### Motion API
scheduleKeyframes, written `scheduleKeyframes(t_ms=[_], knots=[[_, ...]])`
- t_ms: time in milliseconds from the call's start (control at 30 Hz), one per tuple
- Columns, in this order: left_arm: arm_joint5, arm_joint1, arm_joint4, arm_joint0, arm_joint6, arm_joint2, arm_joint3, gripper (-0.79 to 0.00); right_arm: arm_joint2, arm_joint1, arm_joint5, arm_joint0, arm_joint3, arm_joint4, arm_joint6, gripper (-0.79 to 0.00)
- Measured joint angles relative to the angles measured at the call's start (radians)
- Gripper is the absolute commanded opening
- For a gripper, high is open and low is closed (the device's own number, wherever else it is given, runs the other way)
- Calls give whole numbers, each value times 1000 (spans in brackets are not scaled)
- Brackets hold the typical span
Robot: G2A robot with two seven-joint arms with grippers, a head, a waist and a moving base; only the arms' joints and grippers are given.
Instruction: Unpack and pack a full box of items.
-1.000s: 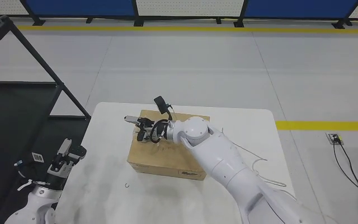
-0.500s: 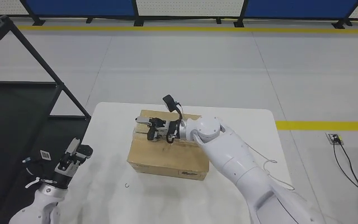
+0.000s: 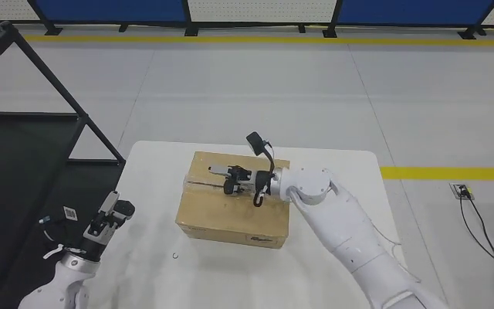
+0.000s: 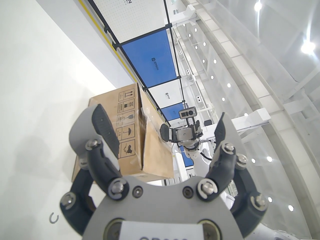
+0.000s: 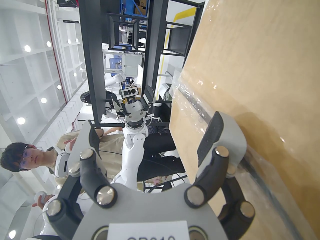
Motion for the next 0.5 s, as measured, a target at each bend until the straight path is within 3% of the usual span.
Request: scheduleKeyframes(t_ms=[233,500], knots=[[12,0,18,2,15,20,-23,0,161,81,155,-197,-340,-168,5,0],[23,1,30,-4,27,35,-35,0,230,109,216,-242,-394,-234,0,0]])
